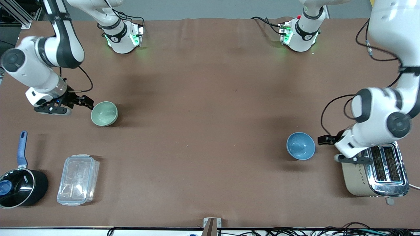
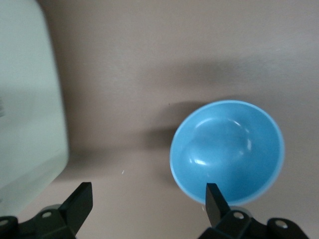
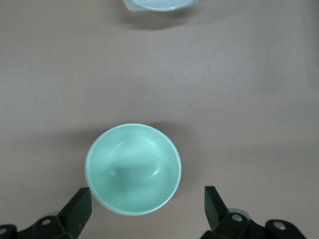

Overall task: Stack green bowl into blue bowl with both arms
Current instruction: 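Grasp the green and blue bowl rims with the right and left grippers, then lift the green bowl with the right gripper while the left gripper drags blue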

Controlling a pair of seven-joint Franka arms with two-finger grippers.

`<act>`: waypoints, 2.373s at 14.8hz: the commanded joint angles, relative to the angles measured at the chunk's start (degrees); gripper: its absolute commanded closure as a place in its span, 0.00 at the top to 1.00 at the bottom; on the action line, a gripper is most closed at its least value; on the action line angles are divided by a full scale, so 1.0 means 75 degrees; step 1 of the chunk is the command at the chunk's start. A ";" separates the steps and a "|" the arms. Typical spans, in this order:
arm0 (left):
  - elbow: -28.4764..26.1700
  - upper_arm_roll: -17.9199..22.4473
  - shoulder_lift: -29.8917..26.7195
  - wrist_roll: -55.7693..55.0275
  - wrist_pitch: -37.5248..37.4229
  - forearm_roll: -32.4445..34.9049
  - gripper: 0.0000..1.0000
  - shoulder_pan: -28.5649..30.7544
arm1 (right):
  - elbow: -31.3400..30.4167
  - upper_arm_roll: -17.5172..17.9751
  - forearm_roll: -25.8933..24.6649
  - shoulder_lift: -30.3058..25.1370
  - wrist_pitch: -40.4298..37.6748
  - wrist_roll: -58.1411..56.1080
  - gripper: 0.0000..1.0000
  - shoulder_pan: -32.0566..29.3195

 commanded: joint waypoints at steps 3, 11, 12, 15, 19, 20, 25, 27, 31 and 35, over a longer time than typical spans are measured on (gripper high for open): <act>-0.0079 -0.0035 0.0572 -0.0075 0.0387 -0.0100 0.77 0.0010 | -0.0507 -0.0313 -0.0057 0.1020 0.1164 -0.0168 0.98 -0.0110; 0.0015 -0.0082 0.0866 -0.0086 0.0387 -0.0205 0.00 -0.0095 | -0.0612 -0.0290 0.0084 0.1854 0.1892 -0.0085 0.48 -0.0122; 0.0062 -0.0093 0.0866 -0.0086 0.0387 -0.0194 0.00 -0.0107 | -0.0683 -0.0290 0.0084 0.1842 0.1927 -0.0085 0.33 -0.0133; 0.0424 -0.0583 0.0761 -0.0447 0.0341 -0.0194 0.00 -0.0107 | -0.0718 -0.0278 0.0608 0.1807 0.1892 -0.0062 0.04 -0.0134; 0.1045 -0.1510 0.0701 -0.1934 -0.0023 -0.0158 0.00 -0.0643 | -0.0555 -0.0254 0.1009 0.1422 0.1378 -0.0062 0.00 -0.0087; 0.1070 -0.1581 0.0748 -0.2437 -0.0023 -0.0182 0.00 -0.1052 | -0.0288 -0.0243 0.1056 0.1293 0.0947 -0.0050 0.00 -0.0052; 0.1913 -0.1570 0.1649 -0.5088 0.0129 -0.0193 0.00 -0.3173 | 0.2579 -0.0254 0.1068 0.1198 -0.2729 0.0054 0.00 0.0065; 0.2066 -0.1547 0.2106 -0.5708 0.0654 -0.0182 0.00 -0.3772 | 0.3415 -0.0231 0.1080 0.1198 -0.3461 0.0557 0.00 0.0264; 0.2066 -0.1488 0.2401 -0.6180 0.1149 -0.0147 0.01 -0.4232 | 0.3933 0.0586 0.1244 0.1198 -0.3651 0.2323 0.00 0.0546; 0.2113 -0.1488 0.2274 -0.6203 0.1126 -0.0123 1.00 -0.4185 | 0.4086 0.2039 0.1209 0.1268 -0.3464 0.4305 0.00 0.0651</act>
